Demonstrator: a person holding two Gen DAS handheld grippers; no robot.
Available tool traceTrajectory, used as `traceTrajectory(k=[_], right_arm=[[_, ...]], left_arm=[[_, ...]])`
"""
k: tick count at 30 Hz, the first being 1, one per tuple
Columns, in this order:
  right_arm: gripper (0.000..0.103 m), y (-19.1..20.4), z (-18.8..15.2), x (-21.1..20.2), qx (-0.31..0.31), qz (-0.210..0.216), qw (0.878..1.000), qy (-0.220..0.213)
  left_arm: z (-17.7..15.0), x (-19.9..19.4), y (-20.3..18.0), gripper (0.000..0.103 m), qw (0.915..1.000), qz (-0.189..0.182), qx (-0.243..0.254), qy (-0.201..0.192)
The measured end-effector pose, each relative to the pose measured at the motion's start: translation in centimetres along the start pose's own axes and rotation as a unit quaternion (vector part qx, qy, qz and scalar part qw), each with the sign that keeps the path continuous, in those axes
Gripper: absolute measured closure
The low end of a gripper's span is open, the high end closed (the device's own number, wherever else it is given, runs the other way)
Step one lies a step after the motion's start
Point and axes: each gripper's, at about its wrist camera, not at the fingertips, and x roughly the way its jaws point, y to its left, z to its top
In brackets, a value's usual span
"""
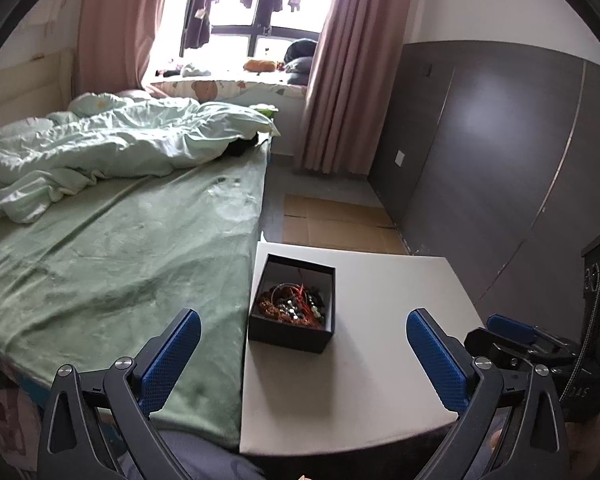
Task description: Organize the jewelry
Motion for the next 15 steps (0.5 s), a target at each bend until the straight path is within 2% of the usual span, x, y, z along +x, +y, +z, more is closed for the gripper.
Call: traceTrajectory(k=[6,15], right_arm=[[0.0,1.4,-2.0,-4.0,-0.006,-0.012,1.0,-0.011],[0.0,3.0,-5.0,-8.6,-0.019,-0.021,0.999,-0.028]], left_arm=[[-1.8,-3.2,-1.3,0.0,0.9998,-0.003,0.02,-0.008],[-4.3,-7.1,-1.6,0.0,0.9993,-0.012,0.021,-0.026]])
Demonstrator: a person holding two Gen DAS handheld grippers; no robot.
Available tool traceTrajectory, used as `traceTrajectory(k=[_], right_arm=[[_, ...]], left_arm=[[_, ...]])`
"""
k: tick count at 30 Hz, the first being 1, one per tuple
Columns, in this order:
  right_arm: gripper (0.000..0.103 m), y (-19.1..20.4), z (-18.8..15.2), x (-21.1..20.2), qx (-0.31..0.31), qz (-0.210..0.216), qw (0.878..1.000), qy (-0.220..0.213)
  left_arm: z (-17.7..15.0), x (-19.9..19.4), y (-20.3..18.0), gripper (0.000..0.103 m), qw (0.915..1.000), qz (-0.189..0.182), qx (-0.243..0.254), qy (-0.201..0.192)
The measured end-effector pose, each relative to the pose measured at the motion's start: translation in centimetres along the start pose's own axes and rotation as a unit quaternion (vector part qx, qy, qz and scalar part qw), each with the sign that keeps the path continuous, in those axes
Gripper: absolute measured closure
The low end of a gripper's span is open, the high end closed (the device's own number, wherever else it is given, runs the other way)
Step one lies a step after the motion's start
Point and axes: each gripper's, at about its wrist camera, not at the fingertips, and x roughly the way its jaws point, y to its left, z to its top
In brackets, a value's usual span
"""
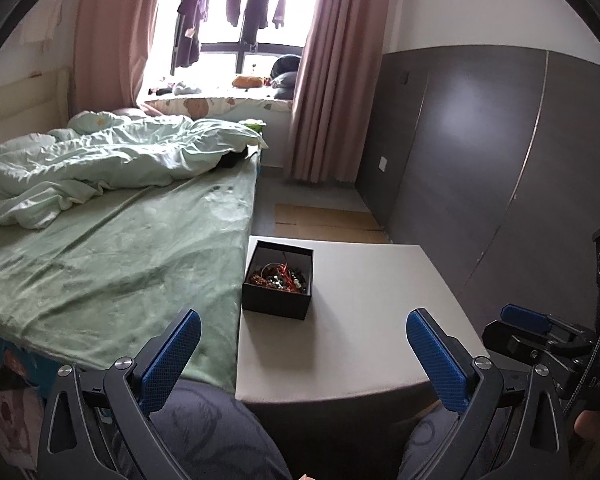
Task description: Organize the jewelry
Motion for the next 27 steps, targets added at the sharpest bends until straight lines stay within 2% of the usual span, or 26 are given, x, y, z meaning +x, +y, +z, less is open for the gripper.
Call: traceTrajectory(k=[14,27], right_arm=[[0.0,3.2,-3.3,-5.4,-0.029,-0.008,0.999,-0.035],[0.0,3.6,-4.7,-6.5,-0.019,-0.006,0.999,-0.045]], left_arm=[[-2.8,-5.6,0.7,0.0,0.9989,0.019,0.017,-0.04],[-3.6,-7.4,0.6,0.0,0.9982,0.014,0.03,-0.05]])
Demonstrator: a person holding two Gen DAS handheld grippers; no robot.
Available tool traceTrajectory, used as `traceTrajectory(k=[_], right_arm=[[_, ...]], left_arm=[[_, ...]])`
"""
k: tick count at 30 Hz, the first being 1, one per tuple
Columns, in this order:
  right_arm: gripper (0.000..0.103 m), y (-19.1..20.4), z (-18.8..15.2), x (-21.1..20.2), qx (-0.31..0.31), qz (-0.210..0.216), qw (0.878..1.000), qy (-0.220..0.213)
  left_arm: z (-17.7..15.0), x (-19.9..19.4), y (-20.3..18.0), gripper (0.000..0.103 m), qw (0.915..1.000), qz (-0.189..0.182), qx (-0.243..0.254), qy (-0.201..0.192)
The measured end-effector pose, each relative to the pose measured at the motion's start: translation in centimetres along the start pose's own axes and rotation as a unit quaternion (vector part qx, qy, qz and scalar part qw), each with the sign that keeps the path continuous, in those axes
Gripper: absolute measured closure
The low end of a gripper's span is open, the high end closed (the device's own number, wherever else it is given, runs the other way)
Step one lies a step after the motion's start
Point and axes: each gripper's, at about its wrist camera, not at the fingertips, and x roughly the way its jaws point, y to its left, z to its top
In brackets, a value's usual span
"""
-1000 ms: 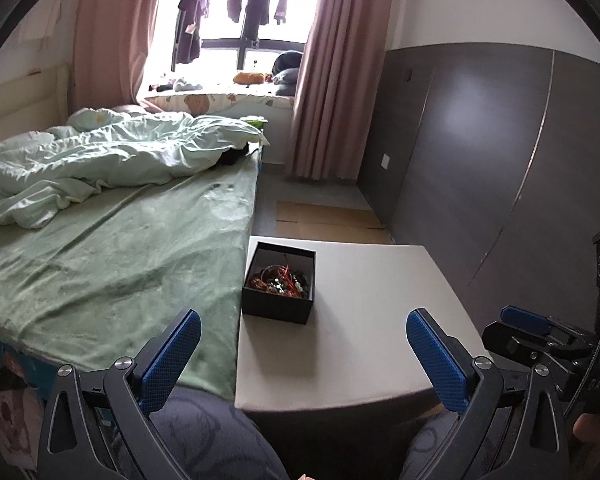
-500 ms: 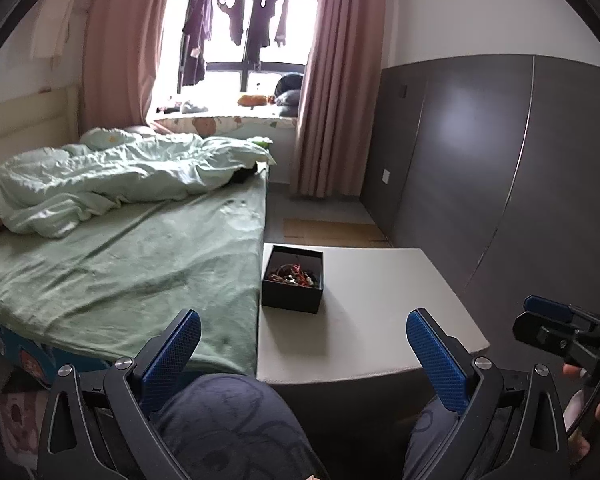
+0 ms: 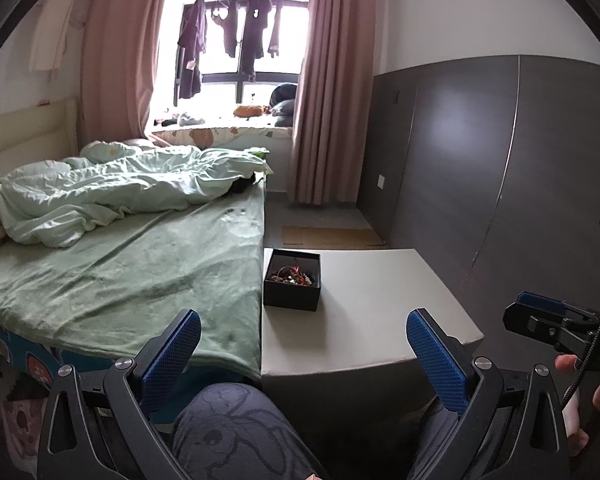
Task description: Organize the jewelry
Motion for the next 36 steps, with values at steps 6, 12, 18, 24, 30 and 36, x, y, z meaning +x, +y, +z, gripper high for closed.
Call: traceTrajectory(k=[6,12,18,24,30,36], right_arm=[[0.0,0.4,0.1,-0.1,-0.004,-0.001,1.0,0.0],[0.0,0.9,0.2,-0.2,-0.012,-0.006,1.0,0.0],[0.0,1.0,0.2,-0.4,-0.012,-0.004,1.0,-0.001],[0.0,1.0,0.3,-0.5,-0.011,-0.004,1.0,-0.001],[0.0,1.1,0.3,-0.5,-0.011,-0.004,1.0,-0.001],[0.0,1.1,0.3,-0.5,-0.011,-0.004,1.0,-0.002]], left_arm=[[0.1,-0.4,0.2,0.0,1.0,0.0,-0.005,-0.005],[0.3,-0.9,0.1,0.0,1.0,-0.002,-0.003,-0.009],[0.4,-1.2,-0.1,0.0,0.9999,-0.002,-0.002,-0.011],[0.5,-1.7,-0.3,0.0,0.9999,-0.002,-0.001,-0.012],[0.6,-2.0,-0.4,0.0,0.9999,0.0,-0.002,-0.012],[0.7,-2.0,-0.3,0.0,0.9999,0.005,-0.006,-0.012]])
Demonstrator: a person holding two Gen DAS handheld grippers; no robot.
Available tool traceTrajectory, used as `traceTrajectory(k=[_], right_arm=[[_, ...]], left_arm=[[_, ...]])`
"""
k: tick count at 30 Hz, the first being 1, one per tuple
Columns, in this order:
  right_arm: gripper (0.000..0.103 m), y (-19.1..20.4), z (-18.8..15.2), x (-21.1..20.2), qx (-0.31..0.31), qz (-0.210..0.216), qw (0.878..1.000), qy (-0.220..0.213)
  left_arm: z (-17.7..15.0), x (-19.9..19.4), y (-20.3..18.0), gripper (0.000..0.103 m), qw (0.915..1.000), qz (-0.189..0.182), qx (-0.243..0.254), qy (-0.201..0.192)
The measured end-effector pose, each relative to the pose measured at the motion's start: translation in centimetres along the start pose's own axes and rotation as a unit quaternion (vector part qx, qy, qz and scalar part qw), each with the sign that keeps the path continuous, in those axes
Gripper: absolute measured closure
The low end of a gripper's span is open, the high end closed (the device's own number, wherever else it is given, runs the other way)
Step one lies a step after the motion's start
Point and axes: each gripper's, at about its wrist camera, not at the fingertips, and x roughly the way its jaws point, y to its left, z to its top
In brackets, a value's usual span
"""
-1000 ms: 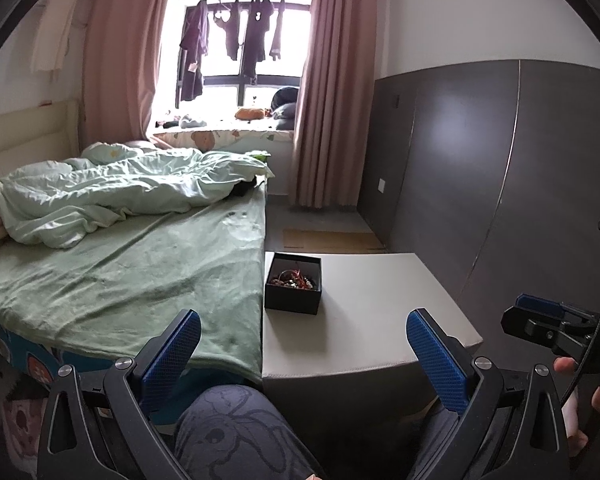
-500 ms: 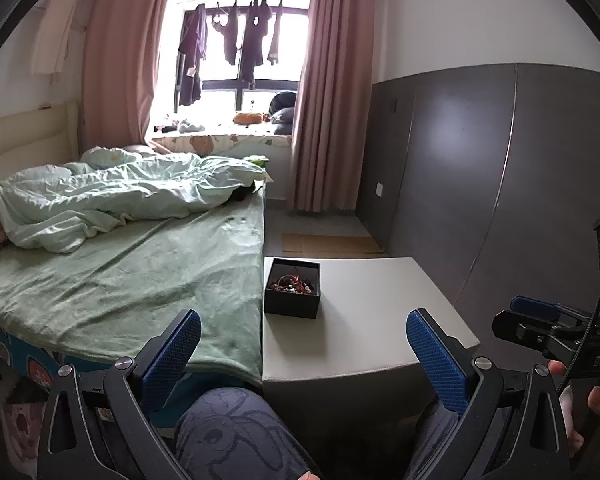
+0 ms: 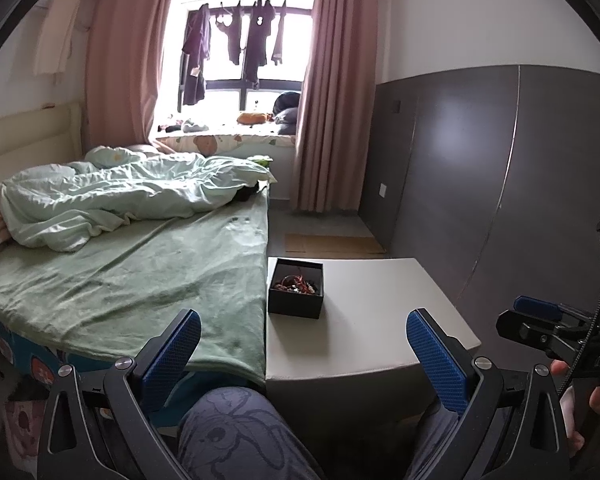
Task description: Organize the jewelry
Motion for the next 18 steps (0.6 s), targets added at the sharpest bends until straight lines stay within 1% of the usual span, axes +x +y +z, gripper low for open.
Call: traceTrajectory(k=[10,18], right_arm=[[0.0,0.08,0.02,-0.57,-0.003,-0.002,1.0,-0.005],[0.0,-0.05,0.08,-0.61,-0.004,-0.009,1.0,-0.001]], left_arm=[[-0.02,-0.51,0.15,0.0,1.0,0.002,-0.001,-0.004],[-0.13,-0.87,0.23,0.0,1.0,0.003,-0.004,-0.005]])
